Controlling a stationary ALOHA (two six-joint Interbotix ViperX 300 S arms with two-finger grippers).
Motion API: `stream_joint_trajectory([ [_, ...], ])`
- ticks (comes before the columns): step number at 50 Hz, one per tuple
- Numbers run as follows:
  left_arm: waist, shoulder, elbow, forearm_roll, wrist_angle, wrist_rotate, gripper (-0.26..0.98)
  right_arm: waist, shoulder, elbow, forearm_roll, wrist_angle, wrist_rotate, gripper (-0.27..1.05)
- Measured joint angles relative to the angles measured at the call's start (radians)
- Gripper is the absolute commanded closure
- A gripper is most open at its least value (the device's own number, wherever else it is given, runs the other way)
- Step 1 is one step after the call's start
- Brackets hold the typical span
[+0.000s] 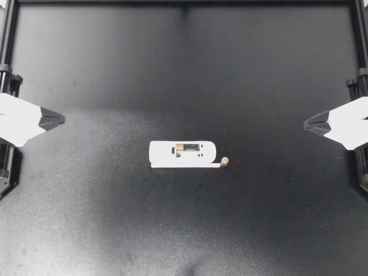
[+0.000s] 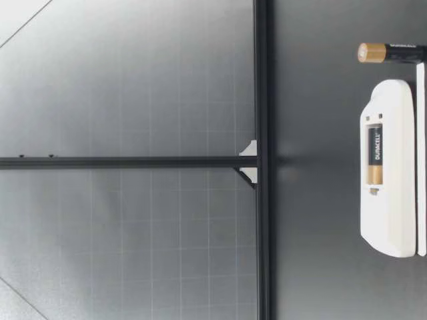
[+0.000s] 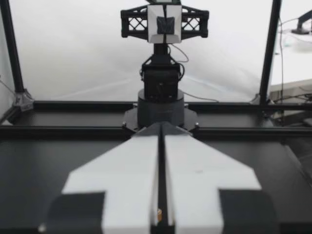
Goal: Place the battery into the slot of the remote controller.
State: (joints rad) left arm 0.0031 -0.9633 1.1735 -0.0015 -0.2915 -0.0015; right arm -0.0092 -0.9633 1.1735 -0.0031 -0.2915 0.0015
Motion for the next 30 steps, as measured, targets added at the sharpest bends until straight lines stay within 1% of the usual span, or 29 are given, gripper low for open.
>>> stream_joint_trajectory([
  [3, 0.0, 0.0, 0.0, 0.0, -0.003, 0.003, 0.85, 0.002, 0.0, 0.0, 0.002, 0.0, 0.0, 0.95],
  [10, 0.005, 0.0, 0.0, 0.0, -0.026, 0.005, 0.85, 0.002, 0.003, 0.0, 0.0, -0.003, 0.003, 0.95],
  [17, 0.005, 0.0, 0.0, 0.0, -0.052, 0.005, 0.85, 0.002, 0.043, -0.018, 0.002, 0.014, 0.018, 0.95],
  [24, 0.005, 0.005, 0.009, 0.0, -0.06, 0.005, 0.85, 0.0, 0.161, -0.087, 0.002, 0.087, 0.044, 0.95],
  [30, 0.005, 0.011, 0.012, -0.002, -0.061, 0.005, 0.85, 0.0, 0.282, -0.164, 0.002, 0.198, 0.061, 0.95],
])
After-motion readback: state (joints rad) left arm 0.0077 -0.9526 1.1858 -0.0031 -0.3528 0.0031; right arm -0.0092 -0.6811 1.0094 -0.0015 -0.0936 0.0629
